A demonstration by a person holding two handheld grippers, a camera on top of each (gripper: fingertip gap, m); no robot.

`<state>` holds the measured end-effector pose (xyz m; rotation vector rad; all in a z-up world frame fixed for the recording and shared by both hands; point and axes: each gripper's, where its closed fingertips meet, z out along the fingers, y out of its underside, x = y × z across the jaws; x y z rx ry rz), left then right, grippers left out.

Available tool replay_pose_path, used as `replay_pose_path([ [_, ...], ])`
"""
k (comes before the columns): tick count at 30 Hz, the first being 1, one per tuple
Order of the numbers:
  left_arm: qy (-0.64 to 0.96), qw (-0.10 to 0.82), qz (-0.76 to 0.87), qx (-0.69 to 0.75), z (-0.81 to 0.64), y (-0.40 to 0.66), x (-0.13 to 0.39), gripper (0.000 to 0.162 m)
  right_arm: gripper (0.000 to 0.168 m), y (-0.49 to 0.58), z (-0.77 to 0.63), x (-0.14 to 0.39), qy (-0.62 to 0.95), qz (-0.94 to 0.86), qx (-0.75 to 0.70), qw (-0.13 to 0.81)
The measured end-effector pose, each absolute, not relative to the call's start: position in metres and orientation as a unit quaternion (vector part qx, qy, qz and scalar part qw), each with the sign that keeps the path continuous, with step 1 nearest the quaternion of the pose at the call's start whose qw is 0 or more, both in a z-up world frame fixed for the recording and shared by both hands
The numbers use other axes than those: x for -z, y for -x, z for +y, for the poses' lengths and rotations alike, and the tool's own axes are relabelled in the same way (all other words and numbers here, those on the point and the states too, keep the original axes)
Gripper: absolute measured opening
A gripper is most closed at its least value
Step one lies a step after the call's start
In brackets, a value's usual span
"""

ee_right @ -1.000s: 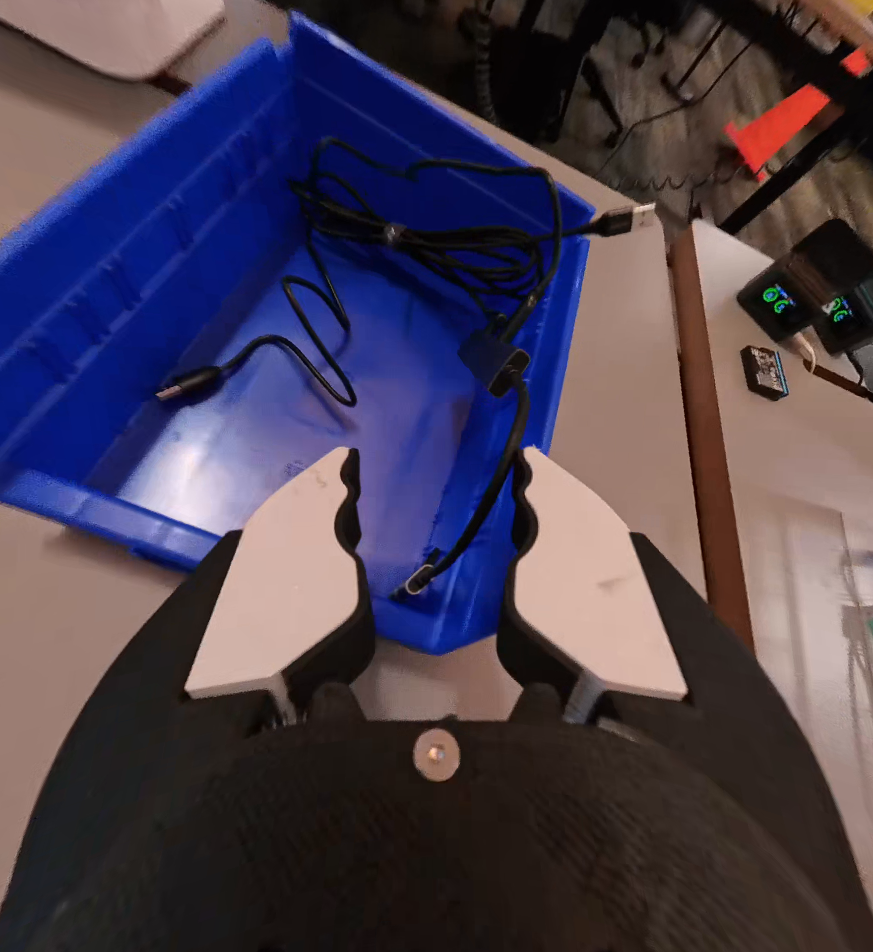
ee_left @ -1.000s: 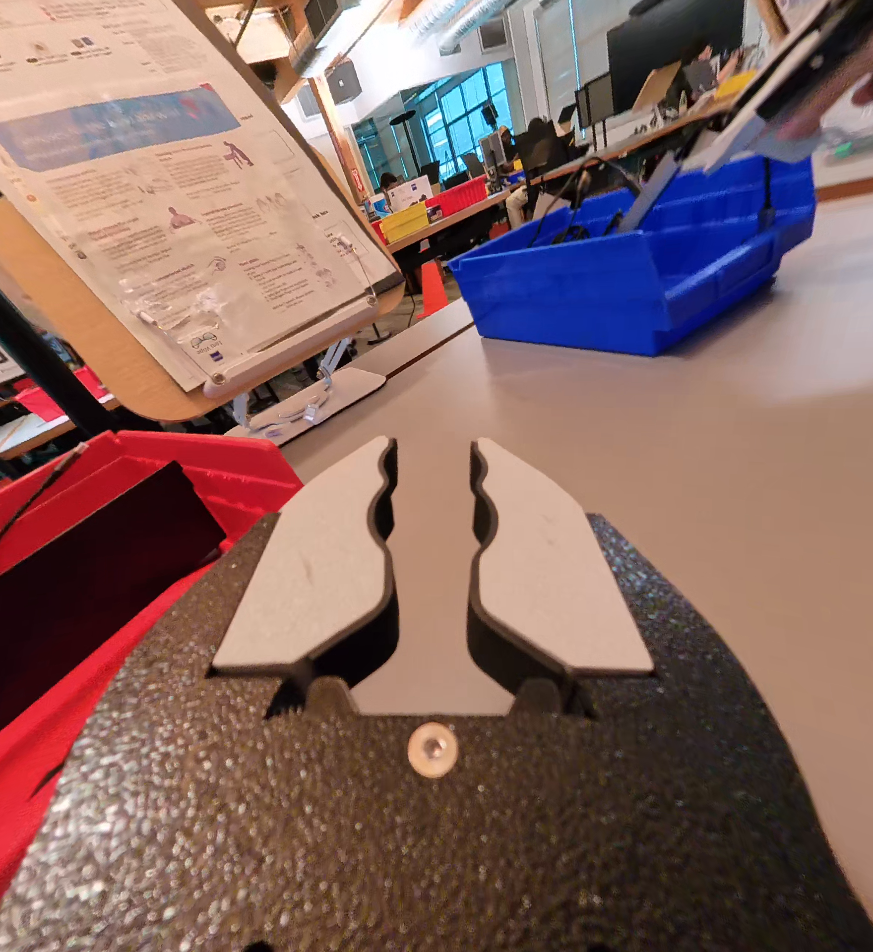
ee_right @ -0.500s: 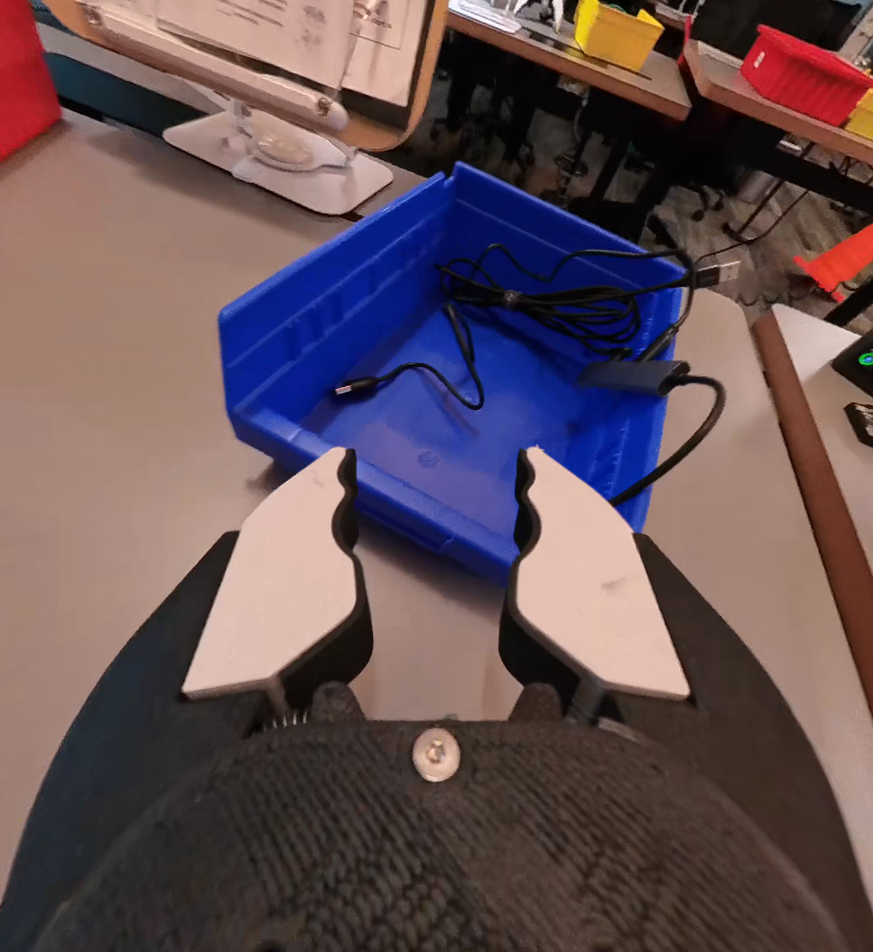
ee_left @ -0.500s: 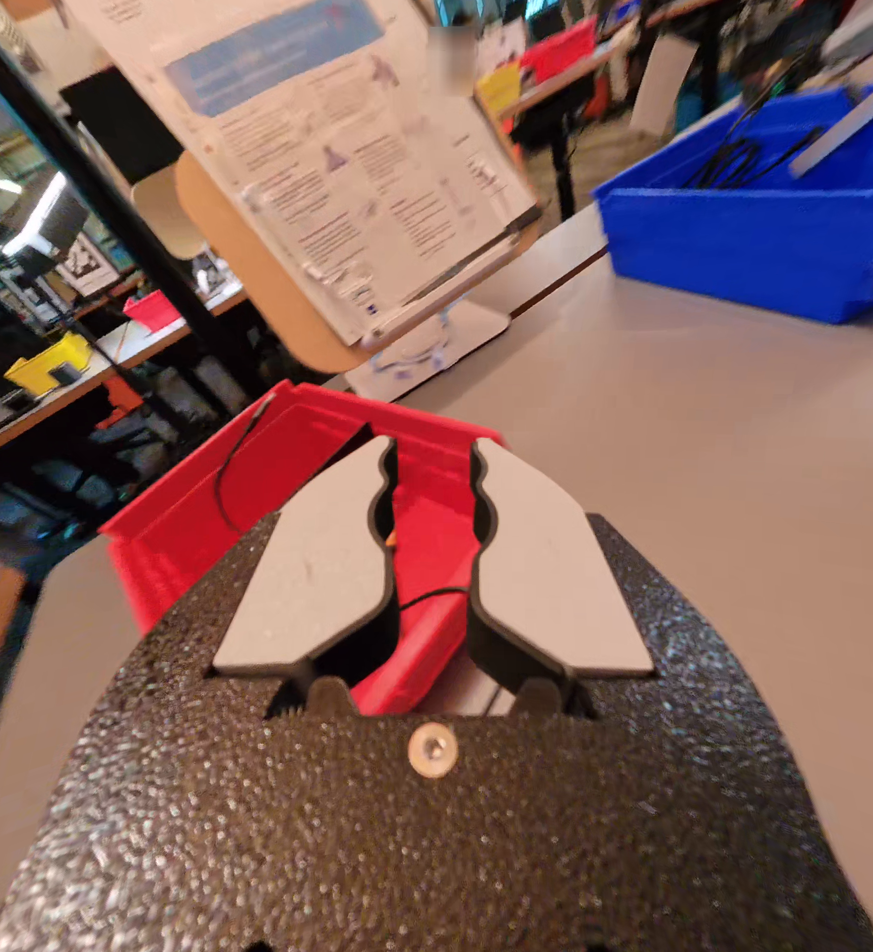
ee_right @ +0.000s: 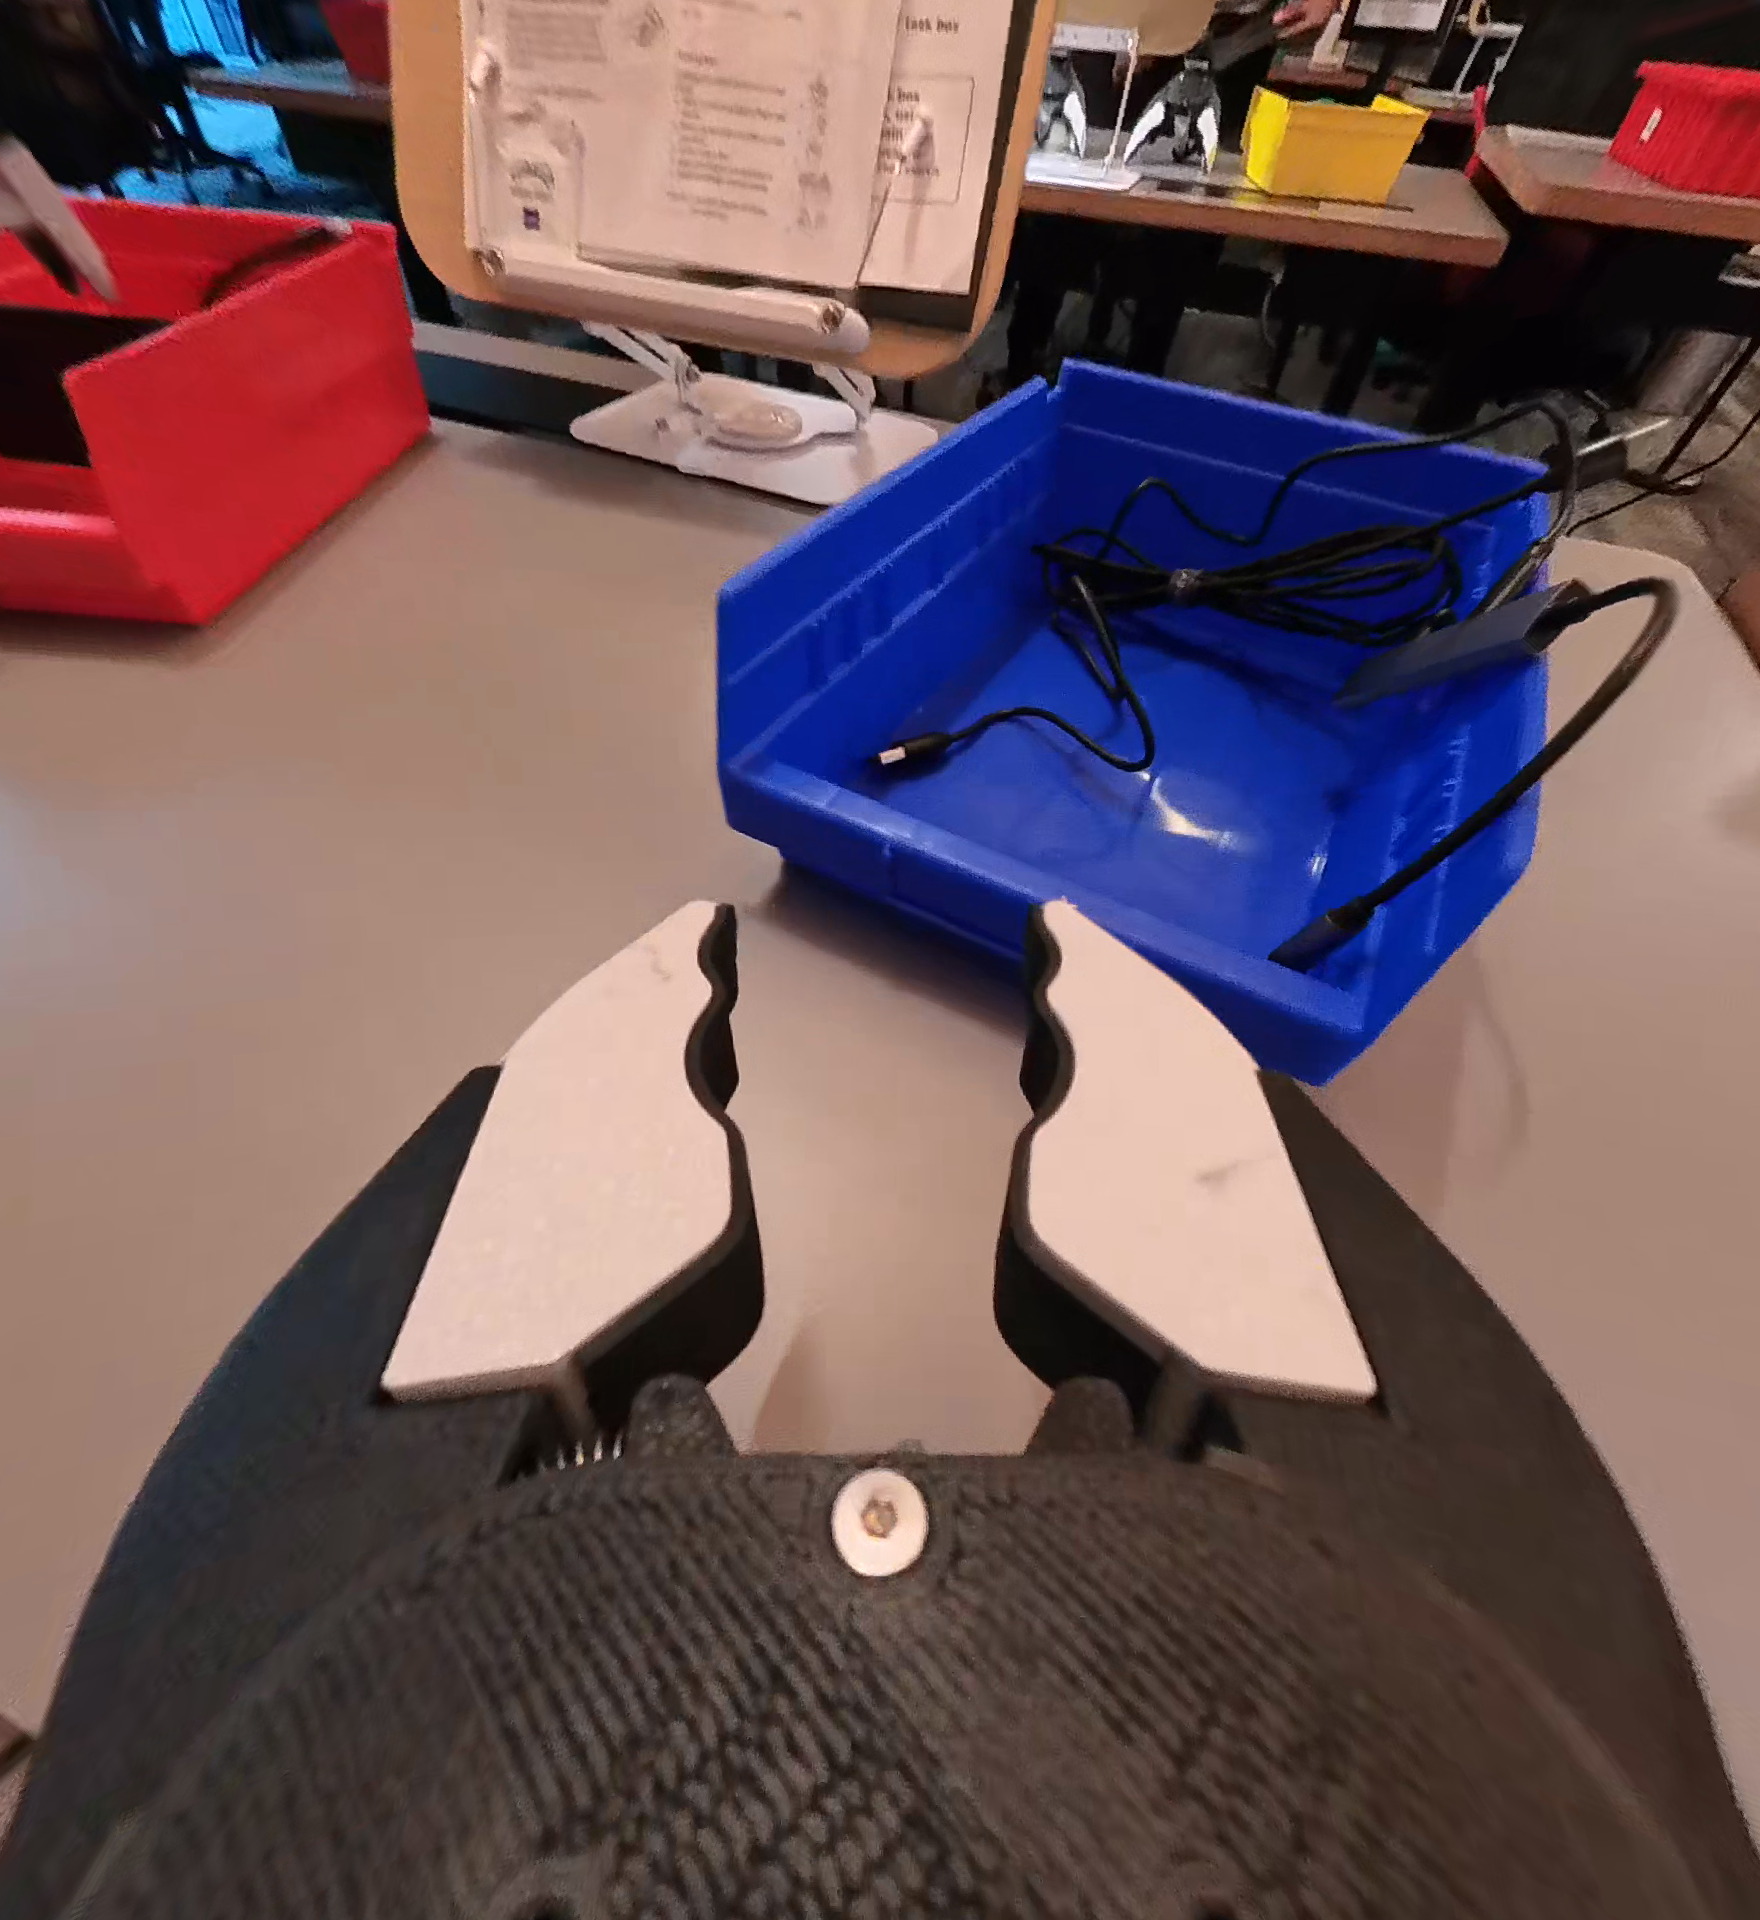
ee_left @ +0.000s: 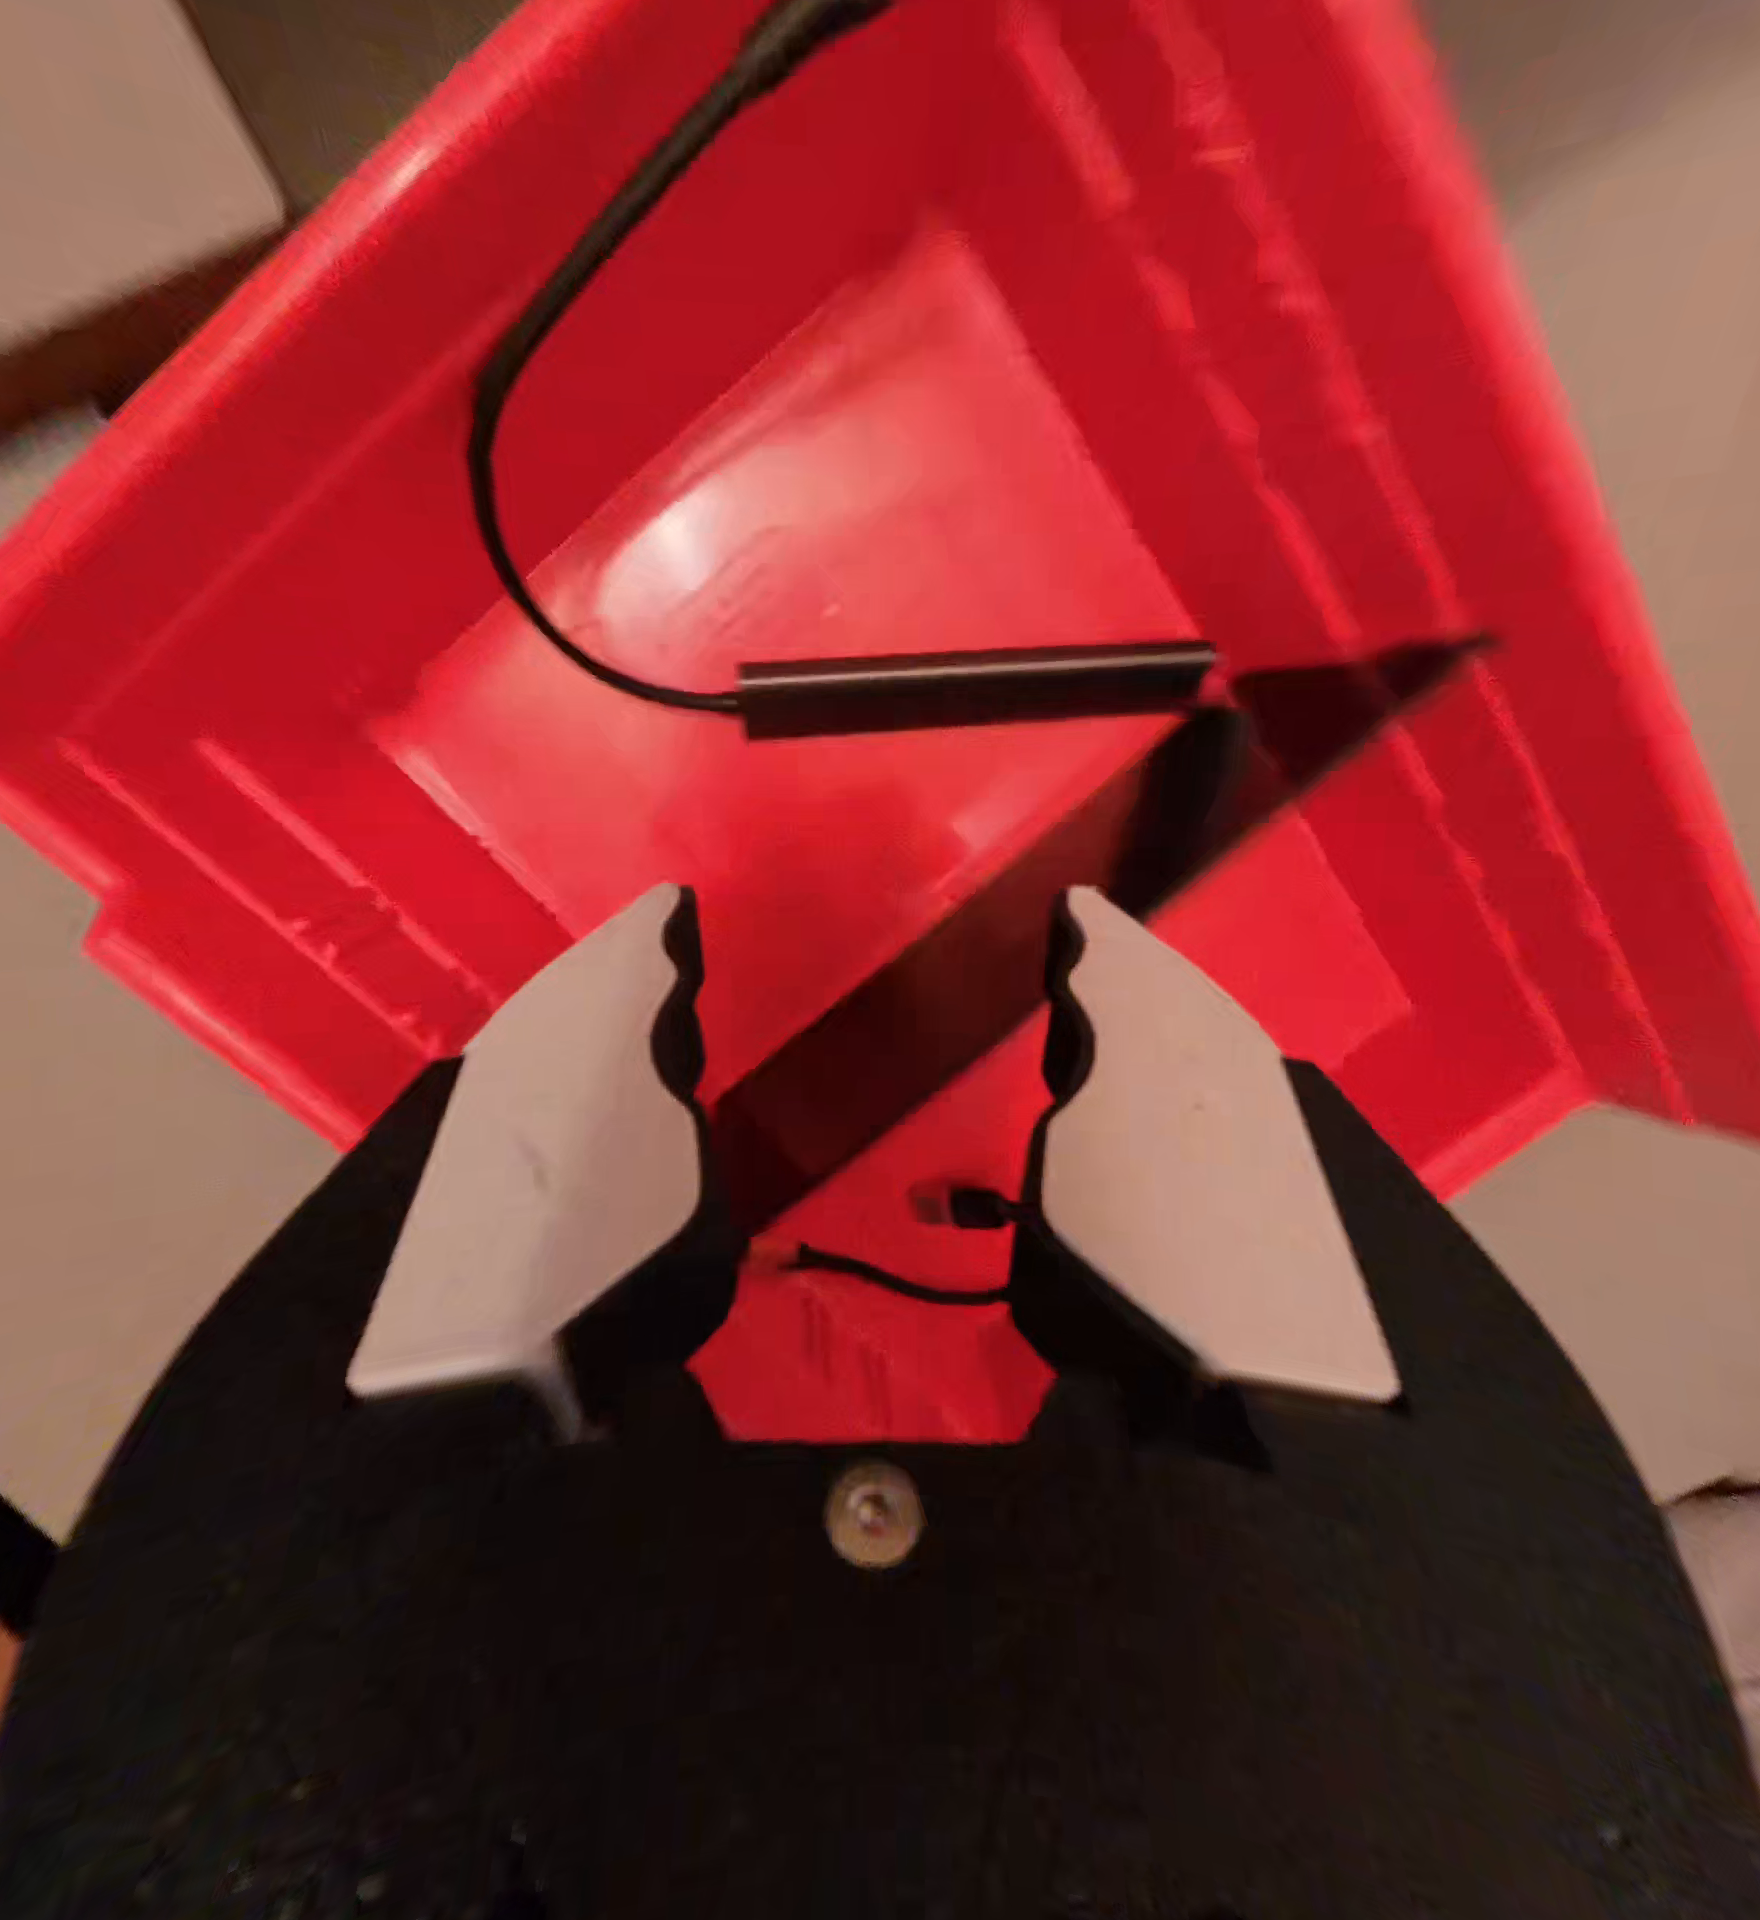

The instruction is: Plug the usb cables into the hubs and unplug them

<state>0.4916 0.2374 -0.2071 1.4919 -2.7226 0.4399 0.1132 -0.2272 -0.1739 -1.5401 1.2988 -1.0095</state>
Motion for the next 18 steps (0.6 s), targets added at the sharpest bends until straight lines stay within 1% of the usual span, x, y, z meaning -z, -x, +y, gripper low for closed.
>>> replay_pose_path([
  [3,-0.549,0.023,-0.83,-0.098,0.242,-0.515,0.235,0.063,0.053,-0.103,-0.22,0.165,0.621,0.509,0.407,0.435],
  [5,-0.569,0.001,-0.819,-0.073,0.247,-0.527,0.247,0.062,0.053,-0.096,-0.215,0.165,0.633,0.502,0.403,0.43],
  [8,-0.581,-0.017,-0.812,-0.048,0.248,-0.535,0.262,0.056,0.053,-0.088,-0.21,0.166,0.641,0.493,0.403,0.429],
  [9,-0.586,-0.018,-0.809,-0.046,0.247,-0.537,0.267,0.052,0.053,-0.087,-0.209,0.167,0.641,0.493,0.399,0.433],
  [11,-0.599,-0.03,-0.799,-0.042,0.25,-0.541,0.274,0.039,0.052,-0.087,-0.206,0.169,0.64,0.493,0.392,0.439],
  [14,-0.621,-0.036,-0.782,-0.028,0.259,-0.54,0.285,0.027,0.052,-0.088,-0.201,0.175,0.645,0.491,0.386,0.44],
  [15,-0.617,-0.043,-0.785,-0.026,0.261,-0.541,0.284,0.016,0.051,-0.089,-0.199,0.177,0.646,0.489,0.385,0.441],
  [18,-0.597,-0.048,-0.8,-0.036,0.262,-0.541,0.281,0.01,0.05,-0.093,-0.19,0.181,0.656,0.479,0.38,0.444],
])
